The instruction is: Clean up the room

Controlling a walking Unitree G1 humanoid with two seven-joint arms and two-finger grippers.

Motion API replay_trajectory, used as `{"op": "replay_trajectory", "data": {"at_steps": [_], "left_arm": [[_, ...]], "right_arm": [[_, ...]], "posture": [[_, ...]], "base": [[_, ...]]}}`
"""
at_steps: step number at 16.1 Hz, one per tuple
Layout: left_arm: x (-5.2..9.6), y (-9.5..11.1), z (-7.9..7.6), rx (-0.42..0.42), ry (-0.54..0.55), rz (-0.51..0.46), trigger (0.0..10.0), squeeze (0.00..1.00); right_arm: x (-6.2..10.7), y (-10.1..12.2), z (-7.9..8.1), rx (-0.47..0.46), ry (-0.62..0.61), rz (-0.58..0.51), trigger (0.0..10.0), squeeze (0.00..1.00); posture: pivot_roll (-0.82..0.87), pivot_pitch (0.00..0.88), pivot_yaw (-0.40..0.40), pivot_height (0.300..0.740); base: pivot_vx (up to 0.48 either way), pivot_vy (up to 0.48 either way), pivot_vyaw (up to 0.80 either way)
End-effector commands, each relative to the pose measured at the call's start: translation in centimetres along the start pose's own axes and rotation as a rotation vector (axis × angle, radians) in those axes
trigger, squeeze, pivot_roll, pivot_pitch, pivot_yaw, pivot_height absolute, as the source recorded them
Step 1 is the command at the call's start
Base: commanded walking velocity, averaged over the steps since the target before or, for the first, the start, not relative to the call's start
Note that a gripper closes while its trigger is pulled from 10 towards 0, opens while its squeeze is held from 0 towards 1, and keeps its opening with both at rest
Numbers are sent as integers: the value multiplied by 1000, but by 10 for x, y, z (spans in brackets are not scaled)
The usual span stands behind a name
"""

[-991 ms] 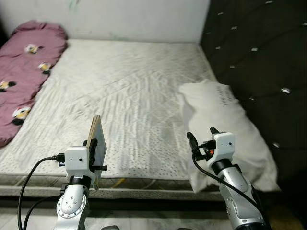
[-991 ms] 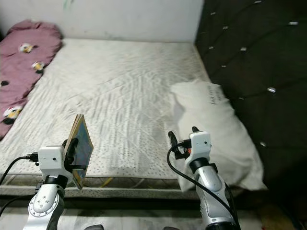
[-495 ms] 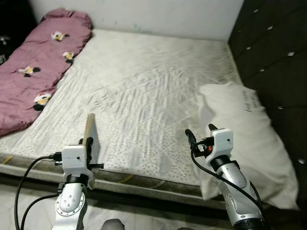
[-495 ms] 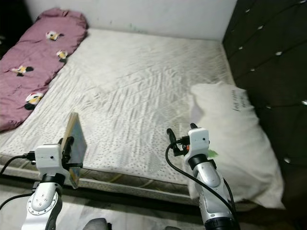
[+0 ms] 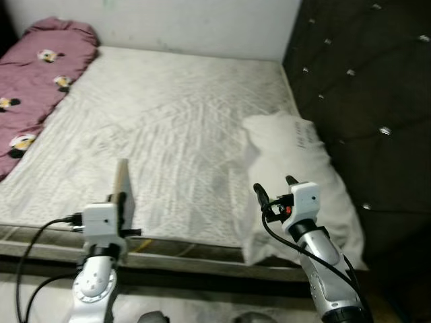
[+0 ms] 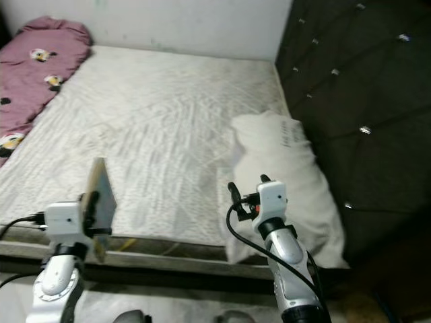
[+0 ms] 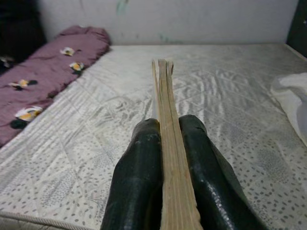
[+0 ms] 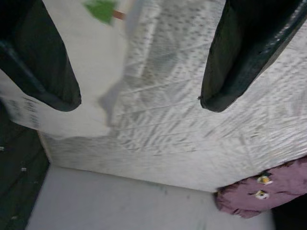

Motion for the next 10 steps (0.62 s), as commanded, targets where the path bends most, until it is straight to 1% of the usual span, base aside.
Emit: {"op": "replay_trajectory", "data": {"at_steps": [1,3,8,10], "left_arm": [[-3,7,-11,12,-45,-40,10000,0],[-2,8,-14,44,-84,-45,10000,0],[-1,9,-15,54,-101,-50,10000,0],[0,9,-15,57,-103,-49,10000,0]], "right_arm": [[2,-1,-9,16,-22,10,10000,0],[1,-1,-9,18,-22,8,10000,0],[1,-1,-9,19,-22,6,10000,0],[2,-2,-10,19,-23,5,10000,0]], "posture": [[-35,0,-5,740],[-35,0,-5,740],[-35,0,-5,740],[-36,0,-5,740]], "base": [[0,0,0],[0,0,0],[0,0,0],[244,0,0]]}}
Point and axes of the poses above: a point about 5 cm out from each wrist's last joint towards the gripper, its own x axis pointing back from the gripper into the wrist, its own y axis along the axis of the wrist's last joint, z = x × y, the point moved 1 cm from there along -x, pointing out of the wrist towards the gripper, and after that the axes turned 9 degrees about x, right-handed, at the moved point
